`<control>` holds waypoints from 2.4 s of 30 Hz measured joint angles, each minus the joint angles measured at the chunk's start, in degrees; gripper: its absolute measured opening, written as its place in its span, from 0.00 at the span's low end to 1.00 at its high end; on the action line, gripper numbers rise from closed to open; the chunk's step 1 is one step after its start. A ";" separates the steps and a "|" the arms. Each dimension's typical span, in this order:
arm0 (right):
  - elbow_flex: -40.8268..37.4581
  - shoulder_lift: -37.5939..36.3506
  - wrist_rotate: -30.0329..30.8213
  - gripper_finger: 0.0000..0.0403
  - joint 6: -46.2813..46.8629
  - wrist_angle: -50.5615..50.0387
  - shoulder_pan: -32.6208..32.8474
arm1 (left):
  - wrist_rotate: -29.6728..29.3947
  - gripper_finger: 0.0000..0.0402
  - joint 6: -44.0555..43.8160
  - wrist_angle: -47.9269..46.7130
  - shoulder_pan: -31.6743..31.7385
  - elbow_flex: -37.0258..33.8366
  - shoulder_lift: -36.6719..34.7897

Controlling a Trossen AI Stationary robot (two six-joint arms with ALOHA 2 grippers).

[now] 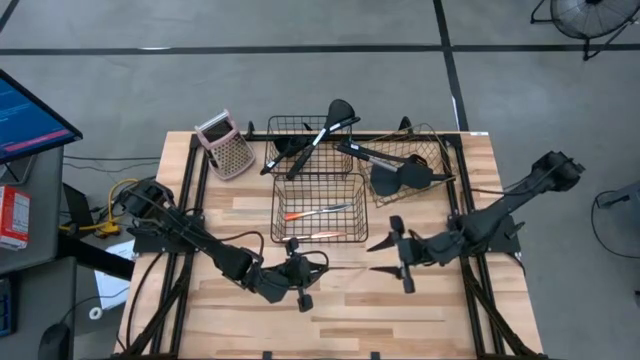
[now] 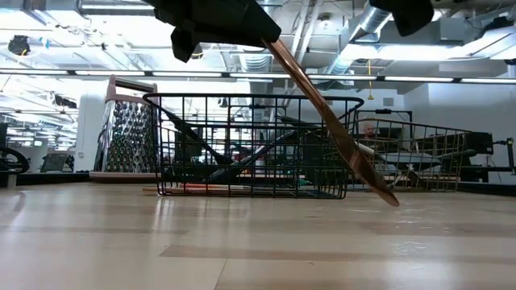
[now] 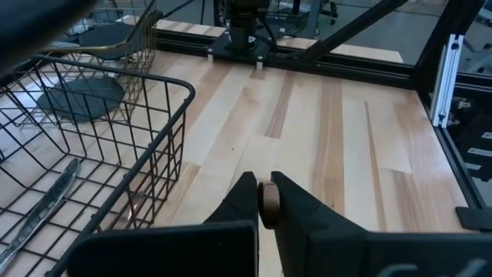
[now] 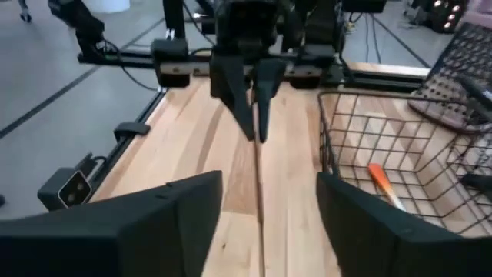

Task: Pick & Place Kitchen Items
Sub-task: Put the table knife into the bottom wire basket

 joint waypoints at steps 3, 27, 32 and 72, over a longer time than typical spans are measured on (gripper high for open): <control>0.00 2.61 -1.33 0.57 0.06 1.66 -0.60 | -0.02 0.00 -0.12 0.10 0.00 0.00 0.00; 0.04 -22.78 -3.52 0.57 2.81 2.94 -1.80 | -6.07 0.00 7.01 1.49 0.39 0.00 -11.66; 0.04 -26.66 -0.28 0.55 2.22 -0.52 -1.83 | -10.67 0.00 8.54 1.80 0.59 0.00 -15.28; 0.04 -16.35 -0.41 0.39 5.20 -3.00 -0.20 | 16.17 0.00 -36.86 14.33 26.71 -30.14 -24.21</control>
